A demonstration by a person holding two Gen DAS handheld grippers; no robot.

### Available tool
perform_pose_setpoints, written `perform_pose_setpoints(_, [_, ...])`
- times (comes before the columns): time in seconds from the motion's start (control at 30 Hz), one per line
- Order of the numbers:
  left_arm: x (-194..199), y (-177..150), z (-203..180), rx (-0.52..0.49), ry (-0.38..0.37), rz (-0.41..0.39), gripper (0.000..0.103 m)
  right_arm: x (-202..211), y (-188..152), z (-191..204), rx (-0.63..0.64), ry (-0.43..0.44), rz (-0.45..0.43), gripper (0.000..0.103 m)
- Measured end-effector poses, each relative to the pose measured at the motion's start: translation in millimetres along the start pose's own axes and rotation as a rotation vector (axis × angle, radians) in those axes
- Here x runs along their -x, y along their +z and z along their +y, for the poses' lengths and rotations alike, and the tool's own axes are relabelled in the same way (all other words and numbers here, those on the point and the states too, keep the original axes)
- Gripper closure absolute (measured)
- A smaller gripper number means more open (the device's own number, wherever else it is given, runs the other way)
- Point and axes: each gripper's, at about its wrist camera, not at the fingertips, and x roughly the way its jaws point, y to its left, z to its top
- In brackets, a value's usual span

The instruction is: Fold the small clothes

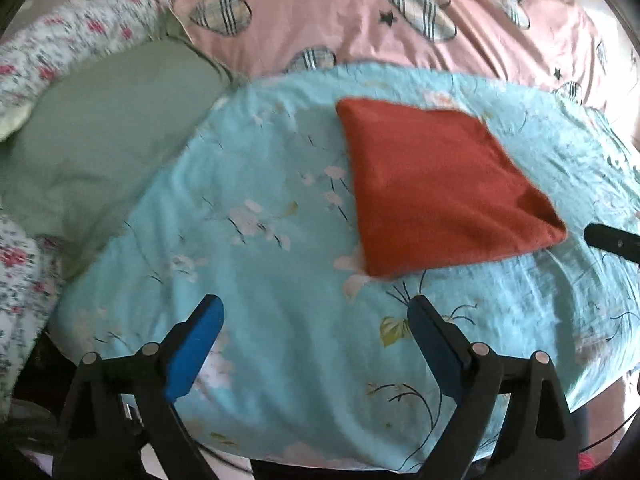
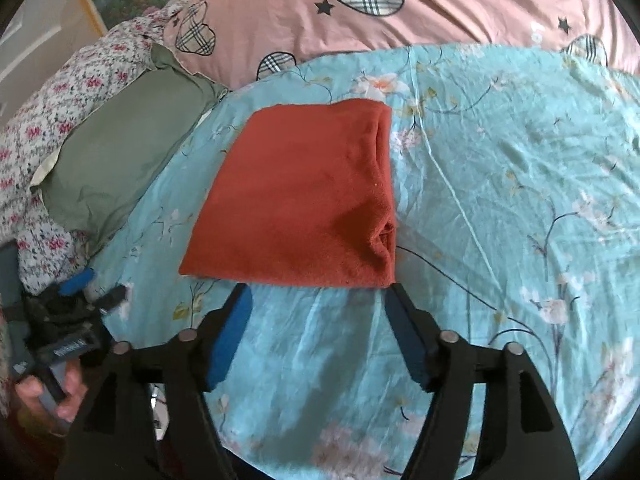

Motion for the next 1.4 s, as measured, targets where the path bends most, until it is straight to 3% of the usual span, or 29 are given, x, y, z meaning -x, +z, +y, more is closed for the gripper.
perform_pose_setpoints(0.13, [21.3,2.0,2.2,-0.005,0.091,-0.110,0.004,0.4,-2.9,0.1,0.014,-0.015,0.008,0.029])
perform_pose_setpoints(0.27, [14.2,6.8,-1.6,-0.022,0.147,-0.052,0.000,-0.2,-0.7,1.9,0.020,-0.001,0.011,0.027])
perform_pose_setpoints(0.43, [0.9,8.8,-1.1,0.009,0.198,-0.042,0.000,1.3,1.7,8.1,0.062,-0.021,0.001,0.016])
perform_pose_setpoints(0.83, [-37.6,25.3,-19.4,-0.013,0.140,0.060,0.000,-19.9,3.0,13.4,0.116,-0.066,0.058,0.013])
perform_pose_setpoints(1.13, [-39.5,40.0,-23.2,-0.018,0.051,0.076,0.000,-24.5,18.3,17.3,0.147,-0.095,0.064,0.007])
perform_pose_setpoints(1.4, [-38.4,54.5,-24.9,-0.003,0.039,0.065,0.000,-30.5,33.1,22.1,0.183,-0.099,0.067,0.005])
